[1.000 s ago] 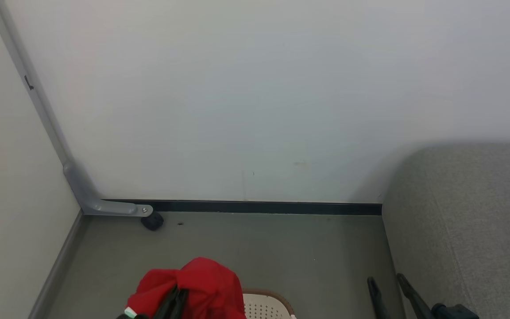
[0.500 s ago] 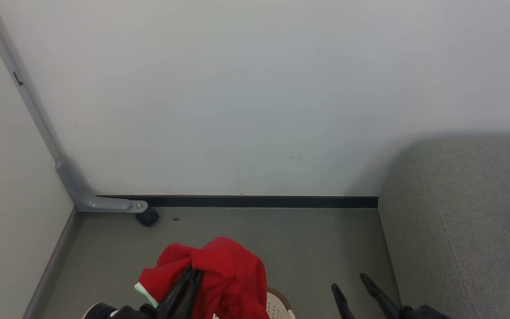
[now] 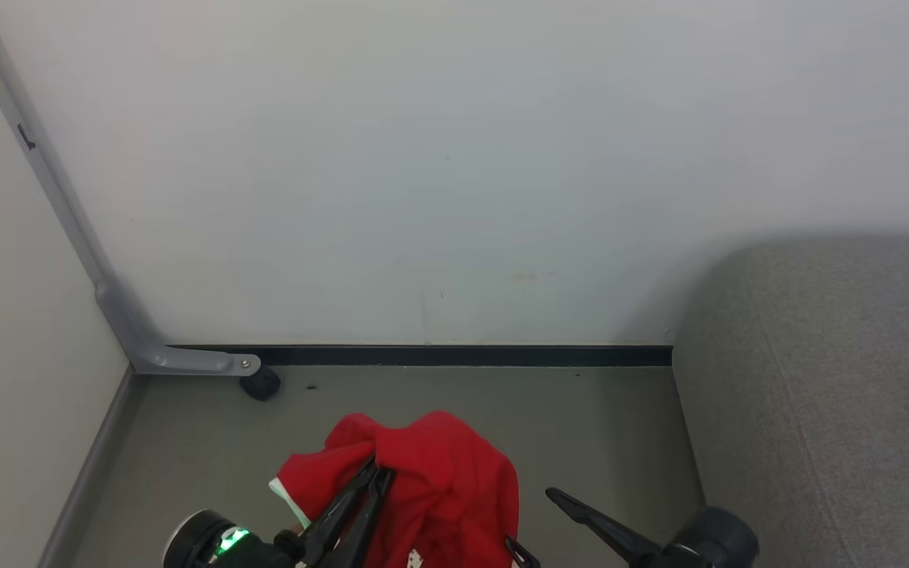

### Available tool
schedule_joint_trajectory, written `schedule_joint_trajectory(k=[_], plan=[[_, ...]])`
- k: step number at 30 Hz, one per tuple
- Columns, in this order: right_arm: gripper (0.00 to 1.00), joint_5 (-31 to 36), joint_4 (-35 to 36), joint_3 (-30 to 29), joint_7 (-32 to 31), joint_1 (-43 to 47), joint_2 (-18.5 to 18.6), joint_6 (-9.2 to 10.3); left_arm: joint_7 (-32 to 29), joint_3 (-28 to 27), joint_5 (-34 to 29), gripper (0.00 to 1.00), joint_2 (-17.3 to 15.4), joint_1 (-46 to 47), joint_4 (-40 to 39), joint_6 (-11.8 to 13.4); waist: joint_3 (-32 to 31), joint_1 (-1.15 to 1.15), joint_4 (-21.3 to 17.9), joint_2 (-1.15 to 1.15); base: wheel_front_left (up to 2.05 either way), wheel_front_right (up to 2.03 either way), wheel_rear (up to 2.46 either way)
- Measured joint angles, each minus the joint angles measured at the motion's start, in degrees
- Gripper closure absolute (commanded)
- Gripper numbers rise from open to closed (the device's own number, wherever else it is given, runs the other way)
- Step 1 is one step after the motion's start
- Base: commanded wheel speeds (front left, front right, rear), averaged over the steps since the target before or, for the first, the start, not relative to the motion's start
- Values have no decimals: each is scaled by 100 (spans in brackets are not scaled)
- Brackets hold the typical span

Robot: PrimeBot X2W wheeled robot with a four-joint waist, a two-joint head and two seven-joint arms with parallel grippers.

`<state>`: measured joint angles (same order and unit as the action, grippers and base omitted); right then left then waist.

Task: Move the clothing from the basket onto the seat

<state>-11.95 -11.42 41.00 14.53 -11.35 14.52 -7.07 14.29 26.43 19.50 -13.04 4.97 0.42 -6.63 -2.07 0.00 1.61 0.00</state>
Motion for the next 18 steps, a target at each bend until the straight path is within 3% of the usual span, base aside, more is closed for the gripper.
schedule_joint_trajectory(k=[13, 18], plan=[[0, 471, -8, 835, 1, -819, 421, 0, 0, 524, -136, 100, -188, 210, -144, -90, 56, 0, 0, 0, 0, 0, 0], [0, 615, -132, 1321, 1, -1201, 500, 0, 0, 958, -88, 100, -399, 460, -224, -90, 104, 0, 27, 0, 0, 0, 0]])
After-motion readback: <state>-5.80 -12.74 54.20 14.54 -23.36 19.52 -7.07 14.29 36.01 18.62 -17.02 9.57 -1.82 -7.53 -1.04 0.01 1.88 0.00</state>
